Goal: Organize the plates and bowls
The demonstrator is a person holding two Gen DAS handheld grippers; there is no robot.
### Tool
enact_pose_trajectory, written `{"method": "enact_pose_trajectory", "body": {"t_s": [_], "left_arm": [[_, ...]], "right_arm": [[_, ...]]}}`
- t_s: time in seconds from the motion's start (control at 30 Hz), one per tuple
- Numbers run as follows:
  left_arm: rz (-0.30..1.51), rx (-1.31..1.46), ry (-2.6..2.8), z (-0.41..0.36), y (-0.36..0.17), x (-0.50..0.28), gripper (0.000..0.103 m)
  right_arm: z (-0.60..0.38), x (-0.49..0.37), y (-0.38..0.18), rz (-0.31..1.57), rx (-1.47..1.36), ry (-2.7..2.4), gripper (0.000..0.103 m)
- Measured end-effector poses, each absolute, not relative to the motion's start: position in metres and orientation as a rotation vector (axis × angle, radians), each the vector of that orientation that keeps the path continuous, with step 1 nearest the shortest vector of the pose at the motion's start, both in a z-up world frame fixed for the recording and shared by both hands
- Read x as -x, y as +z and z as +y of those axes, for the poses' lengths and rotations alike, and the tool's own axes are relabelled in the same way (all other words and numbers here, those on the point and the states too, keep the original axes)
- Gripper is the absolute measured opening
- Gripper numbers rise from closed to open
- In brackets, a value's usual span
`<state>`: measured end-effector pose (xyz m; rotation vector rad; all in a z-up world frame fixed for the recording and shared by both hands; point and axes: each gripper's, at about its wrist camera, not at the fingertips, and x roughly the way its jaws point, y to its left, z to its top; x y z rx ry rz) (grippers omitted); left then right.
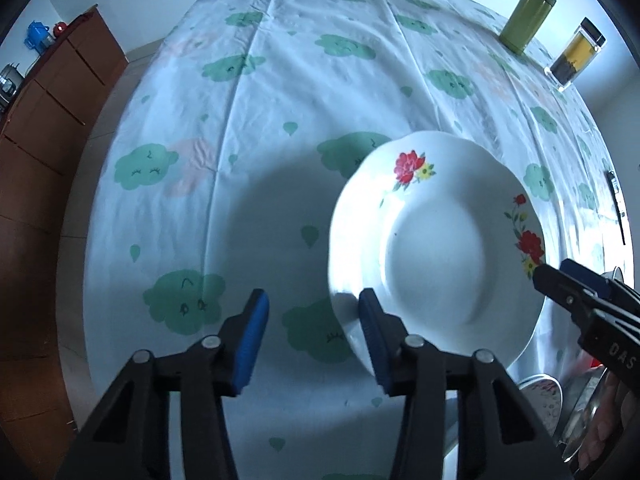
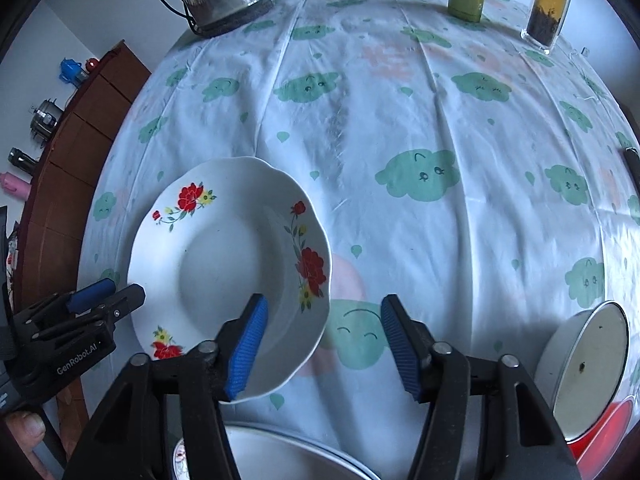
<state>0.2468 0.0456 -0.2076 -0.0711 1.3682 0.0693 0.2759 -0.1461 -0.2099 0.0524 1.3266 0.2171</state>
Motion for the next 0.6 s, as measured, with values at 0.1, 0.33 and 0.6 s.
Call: {"method": "enact_pose_trajectory", "body": {"t_s": [0.1,0.33,0.6], "left_arm": [[1.371,0.077,0.058,0.045,-0.209,-0.249,0.043],[1.376,0.063,0.031,0.039,-0.212,-0.253,0.037],[1.376,0.034,0.014,0.030,-0.213,-0.259,0.021]], "right_arm": [[-0.143,-0.278,-0.213,1.337,-0.040,0.221,0.053],[-0.137,-0.280,-0.222,1.361,-0.029,0.228,0.044],[-0.129,-0.279,-0.228,1.374,0.001,0.238,0.026]]}}
